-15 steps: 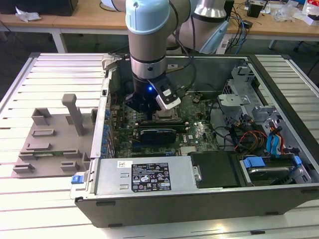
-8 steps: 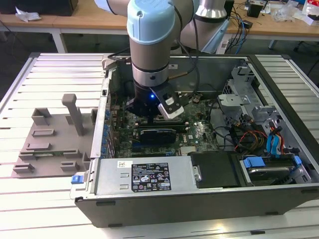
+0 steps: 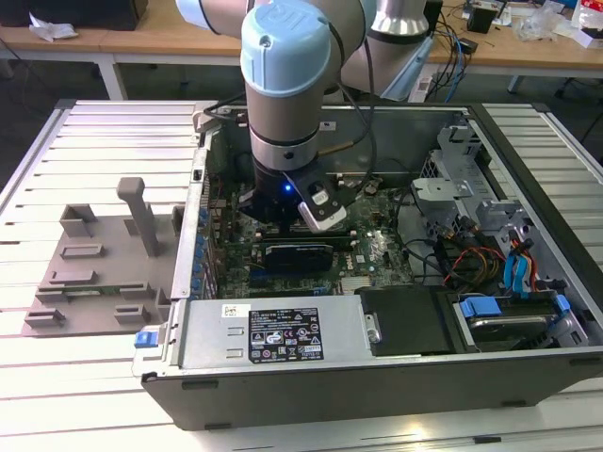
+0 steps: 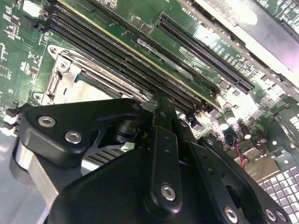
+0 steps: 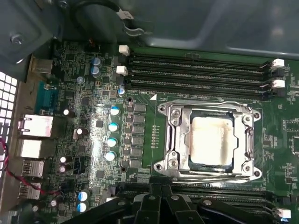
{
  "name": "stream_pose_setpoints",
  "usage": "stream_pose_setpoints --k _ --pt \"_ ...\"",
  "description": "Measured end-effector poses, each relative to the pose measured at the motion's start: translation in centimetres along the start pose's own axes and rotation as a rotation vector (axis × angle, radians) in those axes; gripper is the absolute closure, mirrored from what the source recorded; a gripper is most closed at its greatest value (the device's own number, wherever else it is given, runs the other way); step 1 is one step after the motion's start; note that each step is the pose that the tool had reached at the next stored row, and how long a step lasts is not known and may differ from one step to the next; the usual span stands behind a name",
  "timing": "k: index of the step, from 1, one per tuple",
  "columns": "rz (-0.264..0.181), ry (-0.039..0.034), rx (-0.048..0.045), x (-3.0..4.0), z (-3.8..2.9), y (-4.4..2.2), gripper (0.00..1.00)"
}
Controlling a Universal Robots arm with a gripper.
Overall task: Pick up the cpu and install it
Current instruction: 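Install the second cpu locking lever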
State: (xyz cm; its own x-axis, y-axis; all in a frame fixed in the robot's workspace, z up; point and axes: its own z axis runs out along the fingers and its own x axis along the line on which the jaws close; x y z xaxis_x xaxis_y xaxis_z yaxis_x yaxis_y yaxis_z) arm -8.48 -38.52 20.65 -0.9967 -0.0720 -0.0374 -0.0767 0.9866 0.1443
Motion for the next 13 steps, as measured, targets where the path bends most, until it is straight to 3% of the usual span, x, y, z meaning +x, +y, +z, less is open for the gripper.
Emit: stream_pose_setpoints --k 6,9,12,13 --pt "-0.006 0.0011 -0.0001 0.41 0.55 1.02 0.89" --pt "-0.011 0.0018 -0.0005 0.42 0.91 1.11 0.89" --pt "-0.012 -0.0012 0.0059 0.45 -0.1 1.26 0.89" --pt "-0.012 -0.0001 0.0146 0.32 -0.12 1.35 0.89"
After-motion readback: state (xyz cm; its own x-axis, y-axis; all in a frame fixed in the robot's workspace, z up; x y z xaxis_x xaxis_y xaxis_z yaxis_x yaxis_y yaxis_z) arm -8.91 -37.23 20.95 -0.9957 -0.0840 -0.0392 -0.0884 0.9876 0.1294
